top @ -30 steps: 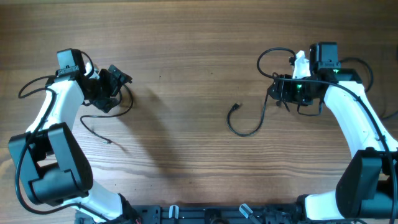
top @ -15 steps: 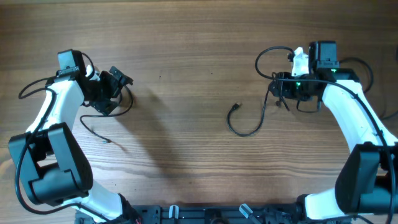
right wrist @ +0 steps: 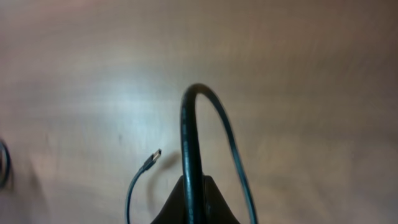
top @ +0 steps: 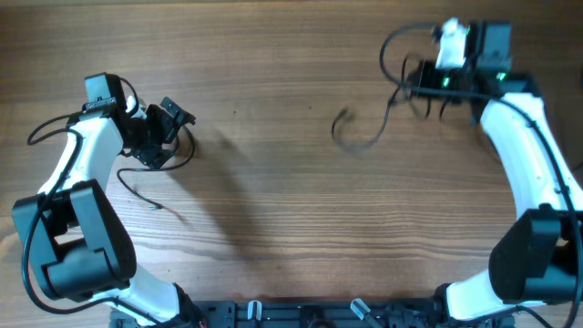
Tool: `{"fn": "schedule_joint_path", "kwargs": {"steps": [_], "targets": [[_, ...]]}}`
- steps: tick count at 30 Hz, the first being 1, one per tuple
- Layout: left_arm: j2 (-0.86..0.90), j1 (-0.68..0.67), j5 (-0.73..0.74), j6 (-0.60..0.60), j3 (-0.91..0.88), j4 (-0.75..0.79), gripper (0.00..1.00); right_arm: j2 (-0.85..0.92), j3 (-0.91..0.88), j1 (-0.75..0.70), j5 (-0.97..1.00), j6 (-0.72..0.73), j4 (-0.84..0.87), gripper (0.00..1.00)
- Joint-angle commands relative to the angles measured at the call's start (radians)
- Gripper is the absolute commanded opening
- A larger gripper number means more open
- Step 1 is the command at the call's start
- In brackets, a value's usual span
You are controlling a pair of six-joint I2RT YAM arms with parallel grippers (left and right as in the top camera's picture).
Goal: Untangle cables
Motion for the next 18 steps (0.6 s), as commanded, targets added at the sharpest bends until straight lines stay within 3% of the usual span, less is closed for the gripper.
{"fn": "schedule_joint_path", "kwargs": {"steps": [1,5,8,18], "targets": [[-0.012,-0.005,-0.006,0.015,-0.009,0.0,1.0,-0.001,0.171,0.006,0.161,-0.117,0.043,0.04],[-0.012,-0.005,-0.01,0.015,-0.009,0.001,1.0,0.001,0.187,0.006,0.565,-0.303,0.133,0.04],[-0.012,-0.005,-0.041,0.015,-0.009,0.001,1.0,0.018,0.174,-0.001,0.739,-0.394,0.187,0.04],[-0.012,-0.043,-0.052,0.016,-0.009,0.002,1.0,0.203,0.173,-0.049,0.814,-0.416,0.177,0.05]]}}
